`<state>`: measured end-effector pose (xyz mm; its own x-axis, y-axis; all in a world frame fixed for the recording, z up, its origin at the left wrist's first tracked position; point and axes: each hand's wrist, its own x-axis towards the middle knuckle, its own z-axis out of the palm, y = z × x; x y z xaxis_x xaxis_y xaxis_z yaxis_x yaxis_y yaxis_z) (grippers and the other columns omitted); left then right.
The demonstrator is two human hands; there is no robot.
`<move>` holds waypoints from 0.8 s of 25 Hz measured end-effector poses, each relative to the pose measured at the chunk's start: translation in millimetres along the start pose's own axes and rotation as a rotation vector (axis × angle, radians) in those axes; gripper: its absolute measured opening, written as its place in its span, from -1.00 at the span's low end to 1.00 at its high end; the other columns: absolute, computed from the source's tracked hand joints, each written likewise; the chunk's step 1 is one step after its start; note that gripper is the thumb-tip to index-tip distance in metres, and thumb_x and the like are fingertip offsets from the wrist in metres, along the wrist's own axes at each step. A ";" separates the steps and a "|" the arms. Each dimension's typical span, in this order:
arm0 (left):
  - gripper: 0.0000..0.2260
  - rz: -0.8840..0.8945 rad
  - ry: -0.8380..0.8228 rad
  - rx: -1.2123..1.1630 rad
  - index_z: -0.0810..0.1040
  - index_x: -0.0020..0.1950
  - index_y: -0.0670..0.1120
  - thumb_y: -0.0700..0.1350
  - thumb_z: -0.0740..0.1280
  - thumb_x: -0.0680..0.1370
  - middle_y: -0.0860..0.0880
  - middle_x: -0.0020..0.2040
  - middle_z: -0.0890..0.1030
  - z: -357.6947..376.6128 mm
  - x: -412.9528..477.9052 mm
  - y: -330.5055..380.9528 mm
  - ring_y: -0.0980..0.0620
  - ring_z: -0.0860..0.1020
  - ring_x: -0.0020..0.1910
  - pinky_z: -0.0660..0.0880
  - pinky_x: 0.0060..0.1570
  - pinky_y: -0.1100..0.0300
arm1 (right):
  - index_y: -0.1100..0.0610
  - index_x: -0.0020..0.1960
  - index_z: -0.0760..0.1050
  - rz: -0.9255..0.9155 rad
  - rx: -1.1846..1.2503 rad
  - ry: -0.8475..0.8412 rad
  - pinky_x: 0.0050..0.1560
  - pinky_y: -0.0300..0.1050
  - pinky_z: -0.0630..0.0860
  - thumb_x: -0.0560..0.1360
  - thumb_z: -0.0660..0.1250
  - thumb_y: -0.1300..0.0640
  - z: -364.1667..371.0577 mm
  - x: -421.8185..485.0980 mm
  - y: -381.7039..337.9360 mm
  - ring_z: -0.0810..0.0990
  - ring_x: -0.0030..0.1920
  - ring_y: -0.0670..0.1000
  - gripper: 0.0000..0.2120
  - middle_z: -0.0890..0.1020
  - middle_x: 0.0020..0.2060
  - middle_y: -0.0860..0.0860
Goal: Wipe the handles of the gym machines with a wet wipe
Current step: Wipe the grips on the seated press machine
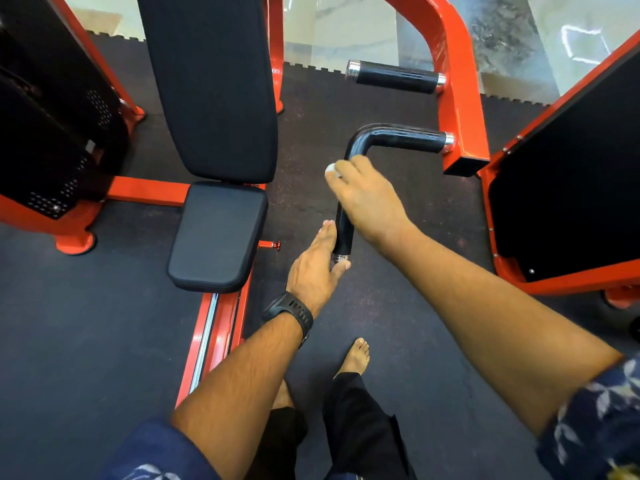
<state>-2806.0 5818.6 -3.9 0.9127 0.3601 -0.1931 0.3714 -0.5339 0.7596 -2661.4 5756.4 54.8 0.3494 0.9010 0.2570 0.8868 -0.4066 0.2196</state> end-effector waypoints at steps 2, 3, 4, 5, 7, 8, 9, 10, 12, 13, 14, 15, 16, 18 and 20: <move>-0.26 -0.002 -0.002 0.000 0.04 0.64 -0.02 -0.12 0.40 0.58 0.00 0.59 0.25 1.2 -0.6 2.8 0.00 0.30 0.52 0.33 0.43 0.09 | 0.27 0.15 0.56 -0.139 -0.160 -0.068 -0.14 -0.10 0.51 0.53 0.16 0.29 3.2 -6.6 4.2 0.51 -0.01 0.12 -0.72 0.56 0.01 0.09; -0.24 0.007 -0.007 -0.002 0.02 0.65 -0.01 -0.12 0.40 0.58 -0.01 0.59 0.26 1.6 -0.4 4.3 -0.02 0.33 0.51 0.34 0.41 0.09 | 0.27 0.19 0.53 -0.147 -0.133 -0.079 -0.17 -0.10 0.54 0.55 0.17 0.29 3.1 -8.7 10.8 0.51 0.04 0.13 -0.73 0.55 0.04 0.10; -0.23 0.018 -0.016 -0.004 -0.01 0.65 0.00 -0.13 0.40 0.59 -0.01 0.59 0.24 1.3 0.4 5.2 -0.01 0.32 0.51 0.33 0.41 0.12 | 0.28 0.23 0.50 -0.098 -0.075 -0.078 -0.22 -0.09 0.57 0.56 0.21 0.28 1.1 -4.5 19.0 0.51 0.10 0.14 -0.74 0.53 0.08 0.10; -0.23 0.025 -0.027 -0.007 -0.03 0.65 0.00 -0.15 0.39 0.59 0.00 0.60 0.22 0.5 1.7 5.0 -0.01 0.31 0.52 0.31 0.41 0.14 | 0.27 0.23 0.50 -0.058 -0.064 -0.086 -0.22 -0.09 0.59 0.55 0.26 0.27 -2.7 1.6 23.3 0.50 0.16 0.15 -0.73 0.53 0.09 0.10; -0.22 0.016 -0.042 -0.010 -0.08 0.65 0.01 -0.16 0.37 0.60 0.00 0.61 0.20 -0.6 1.5 5.9 -0.02 0.33 0.51 0.31 0.39 0.15 | 0.25 0.15 0.57 -0.199 -0.200 -0.146 0.07 -0.09 0.54 0.52 0.29 0.27 -4.1 14.0 20.0 0.51 0.20 0.17 -0.77 0.57 0.06 0.10; -0.21 0.012 -0.047 -0.007 -0.10 0.65 0.02 -0.16 0.37 0.60 -0.01 0.61 0.20 -0.7 0.3 6.6 -0.03 0.35 0.49 0.33 0.38 0.14 | 0.24 0.10 0.60 -0.319 -0.323 -0.217 0.22 -0.05 0.47 0.52 0.29 0.25 -3.6 13.1 18.6 0.51 0.22 0.18 -0.79 0.59 0.04 0.11; -0.20 0.016 -0.055 -0.002 -0.11 0.65 0.02 -0.17 0.37 0.60 -0.01 0.61 0.20 -0.7 0.1 7.4 -0.05 0.35 0.49 0.34 0.37 0.13 | 0.23 0.08 0.62 -0.340 -0.369 -0.232 0.27 -0.03 0.43 0.53 0.28 0.24 -2.4 11.1 22.4 0.51 0.22 0.19 -0.81 0.60 0.03 0.11; -0.19 0.028 -0.062 0.005 -0.12 0.65 0.02 -0.17 0.36 0.60 0.00 0.62 0.17 -1.3 0.3 8.6 -0.05 0.35 0.49 0.34 0.37 0.13 | 0.23 0.08 0.61 -0.308 -0.355 -0.195 0.25 -0.02 0.44 0.54 0.26 0.24 3.6 13.7 31.4 0.49 0.20 0.18 -0.80 0.59 0.04 0.12; -0.19 0.054 -0.064 0.011 -0.13 0.65 0.01 -0.18 0.36 0.60 0.03 0.64 0.10 -2.1 2.5 8.2 -0.03 0.32 0.51 0.34 0.36 0.15 | 0.28 0.14 0.54 -0.097 -0.217 -0.261 0.15 0.00 0.49 0.57 0.22 0.28 -6.8 29.7 42.8 0.46 0.20 0.19 -0.79 0.53 0.08 0.15; -0.19 0.055 -0.063 0.008 -0.13 0.65 0.01 -0.19 0.36 0.60 0.04 0.64 0.09 -1.4 3.2 7.4 -0.03 0.32 0.51 0.34 0.36 0.15 | 0.28 0.13 0.54 -0.047 -0.184 -0.264 0.14 -0.02 0.51 0.54 0.26 0.29 -12.1 36.0 42.3 0.46 0.20 0.18 -0.80 0.53 0.07 0.15; -0.19 0.050 -0.060 0.004 -0.13 0.65 0.01 -0.19 0.36 0.60 0.04 0.64 0.09 -0.9 3.0 7.1 -0.03 0.33 0.51 0.35 0.36 0.13 | 0.26 0.09 0.57 -0.067 -0.190 -0.270 0.15 -0.06 0.49 0.50 0.30 0.29 -11.4 38.3 42.7 0.48 0.18 0.16 -0.82 0.55 0.02 0.12; -0.20 0.046 -0.060 0.002 -0.12 0.65 0.01 -0.19 0.36 0.60 0.04 0.64 0.09 -0.2 2.3 5.9 -0.03 0.33 0.50 0.35 0.36 0.13 | 0.23 0.04 0.59 -0.095 -0.222 -0.272 0.16 -0.07 0.47 0.48 0.32 0.28 -9.2 36.9 42.3 0.50 0.14 0.14 -0.85 0.57 -0.02 0.10; -0.20 0.050 -0.064 0.003 -0.12 0.65 0.01 -0.19 0.36 0.60 0.05 0.64 0.09 -0.3 1.7 5.4 -0.02 0.32 0.51 0.35 0.36 0.13 | 0.22 0.00 0.59 -0.093 -0.243 -0.230 0.12 -0.05 0.48 0.48 0.33 0.28 -8.8 35.9 43.2 0.51 0.11 0.13 -0.88 0.57 -0.04 0.09; -0.20 0.067 -0.073 0.007 -0.12 0.65 0.01 -0.18 0.35 0.60 0.06 0.64 0.07 -1.6 1.9 5.5 0.01 0.28 0.53 0.33 0.37 0.15 | 0.22 -0.01 0.53 0.139 -0.055 -0.171 -0.11 0.01 0.52 0.48 0.34 0.33 -17.0 41.8 48.5 0.50 0.10 0.16 -0.91 0.53 -0.01 0.12; -0.21 0.063 -0.074 0.003 -0.13 0.65 0.01 -0.18 0.35 0.60 0.06 0.64 0.05 -2.4 2.9 6.5 0.03 0.26 0.54 0.34 0.39 0.12 | 0.24 0.00 0.49 0.358 0.024 -0.122 -0.27 -0.02 0.41 0.41 0.34 0.44 -18.7 44.7 50.0 0.47 0.11 0.19 -0.79 0.50 0.03 0.16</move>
<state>-2801.4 5818.0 2.1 0.9444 0.2684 -0.1901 0.3130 -0.5559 0.7701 -2607.1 5773.5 94.9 0.6704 0.7148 0.1990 0.7087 -0.6963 0.1135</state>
